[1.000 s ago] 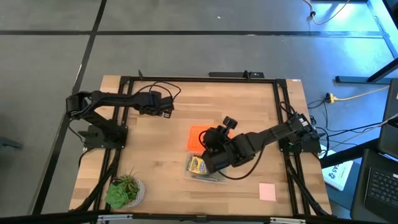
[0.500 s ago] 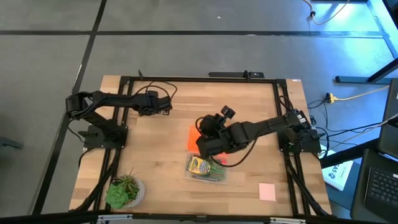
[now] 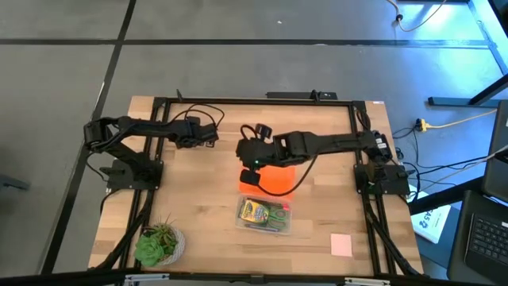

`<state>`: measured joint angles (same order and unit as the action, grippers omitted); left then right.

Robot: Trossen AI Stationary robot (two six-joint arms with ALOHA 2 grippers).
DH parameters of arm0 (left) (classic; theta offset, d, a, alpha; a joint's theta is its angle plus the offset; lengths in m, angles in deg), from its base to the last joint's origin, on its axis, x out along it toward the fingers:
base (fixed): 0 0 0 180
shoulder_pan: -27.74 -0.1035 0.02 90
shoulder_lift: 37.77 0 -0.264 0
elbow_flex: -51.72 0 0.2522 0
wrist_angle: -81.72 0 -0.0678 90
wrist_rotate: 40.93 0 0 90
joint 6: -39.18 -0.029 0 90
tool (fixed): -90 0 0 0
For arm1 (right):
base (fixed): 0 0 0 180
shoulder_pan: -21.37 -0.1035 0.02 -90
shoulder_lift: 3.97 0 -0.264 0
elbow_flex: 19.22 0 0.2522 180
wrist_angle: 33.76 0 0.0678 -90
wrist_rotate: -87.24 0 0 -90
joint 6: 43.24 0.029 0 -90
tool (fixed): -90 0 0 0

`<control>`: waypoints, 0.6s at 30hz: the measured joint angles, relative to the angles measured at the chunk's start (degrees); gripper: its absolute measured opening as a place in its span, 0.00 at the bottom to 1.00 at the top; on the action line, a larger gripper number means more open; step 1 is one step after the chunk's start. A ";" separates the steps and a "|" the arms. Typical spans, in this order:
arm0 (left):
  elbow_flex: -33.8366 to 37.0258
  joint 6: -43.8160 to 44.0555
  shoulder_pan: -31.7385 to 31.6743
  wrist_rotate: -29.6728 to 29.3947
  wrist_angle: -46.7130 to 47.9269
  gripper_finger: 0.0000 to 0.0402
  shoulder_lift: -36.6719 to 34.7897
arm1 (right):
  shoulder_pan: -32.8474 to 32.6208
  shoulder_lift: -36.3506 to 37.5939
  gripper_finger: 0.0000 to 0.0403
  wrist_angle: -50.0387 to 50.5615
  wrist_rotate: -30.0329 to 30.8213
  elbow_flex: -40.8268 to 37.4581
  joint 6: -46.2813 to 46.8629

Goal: Pack school essentials
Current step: Put the red eraser into the orange supply box

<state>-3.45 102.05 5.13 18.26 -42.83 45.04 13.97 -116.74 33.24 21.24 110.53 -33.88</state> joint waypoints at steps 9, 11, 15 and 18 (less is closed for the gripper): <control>0.00 -0.02 0.00 0.24 0.02 0.30 0.00 | 0.76 0.00 0.30 0.10 -0.11 0.01 -0.77; 0.00 -0.02 0.00 0.28 0.03 0.30 0.00 | 0.76 0.00 0.30 0.10 -0.11 0.01 -0.81; 0.00 -0.02 0.00 0.34 0.02 0.30 0.00 | 0.76 0.00 0.30 0.10 -0.13 0.02 -0.72; 0.00 -0.02 0.00 0.90 0.02 0.30 0.00 | 0.76 0.00 0.30 0.10 -0.13 0.01 -0.69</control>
<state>-3.45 102.03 5.13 19.16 -42.81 45.04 14.74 -116.74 33.34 21.11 110.53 -34.58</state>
